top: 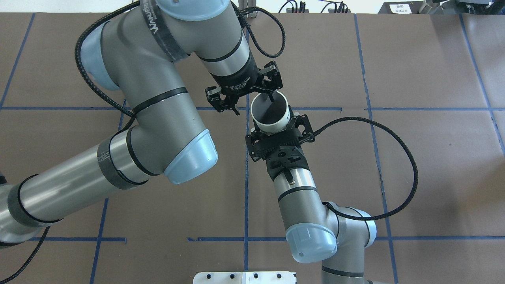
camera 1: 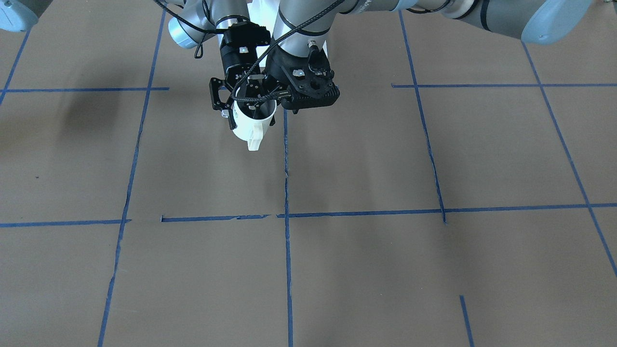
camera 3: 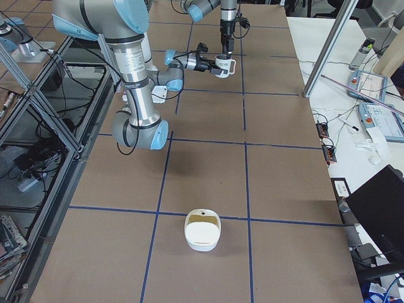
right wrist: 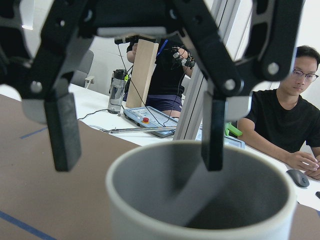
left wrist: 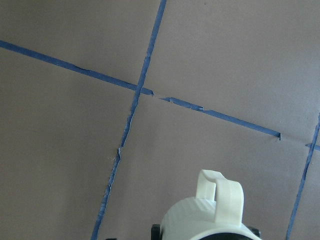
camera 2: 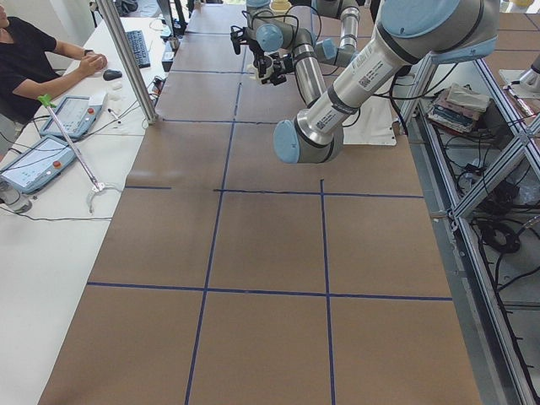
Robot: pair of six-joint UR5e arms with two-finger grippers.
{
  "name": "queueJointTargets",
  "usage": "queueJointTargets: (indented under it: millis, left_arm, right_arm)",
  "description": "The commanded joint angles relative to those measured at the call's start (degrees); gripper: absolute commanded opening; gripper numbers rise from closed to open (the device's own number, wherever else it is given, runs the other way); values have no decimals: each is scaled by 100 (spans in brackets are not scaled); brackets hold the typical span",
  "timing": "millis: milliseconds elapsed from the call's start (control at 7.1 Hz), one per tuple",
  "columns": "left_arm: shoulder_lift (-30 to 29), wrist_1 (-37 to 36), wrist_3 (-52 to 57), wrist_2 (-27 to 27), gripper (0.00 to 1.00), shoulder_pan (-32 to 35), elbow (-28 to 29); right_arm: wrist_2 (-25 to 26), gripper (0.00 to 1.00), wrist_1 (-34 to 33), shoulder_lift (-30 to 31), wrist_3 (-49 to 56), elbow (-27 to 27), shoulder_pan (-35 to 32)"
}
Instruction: Left arm hands cup to right arm to dump lemon
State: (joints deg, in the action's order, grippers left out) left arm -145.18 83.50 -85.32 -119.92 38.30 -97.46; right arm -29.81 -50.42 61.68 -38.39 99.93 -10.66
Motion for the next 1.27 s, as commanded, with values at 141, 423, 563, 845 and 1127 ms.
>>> queueJointTargets:
  millis: [141, 423, 563, 845, 1127]
  left_arm:
    - [8, 0, -11, -5, 75, -129, -133]
    - [104, -9, -11, -5, 62, -156, -246]
    - [139, -9, -11, -5, 51, -165, -274]
    - [166, -9, -11, -5, 6, -156, -370]
    - [166, -122, -20, -5, 0, -165, -370]
  right_arm:
    - [-7, 57, -12, -68, 7, 1, -102]
    - [-16, 59, -12, -68, 7, 1, -129]
    - [-7, 60, -12, -60, 7, 1, -129]
    - [-16, 65, -3, -7, 16, -8, -120]
    - [-42, 77, -3, -24, 16, 27, -85]
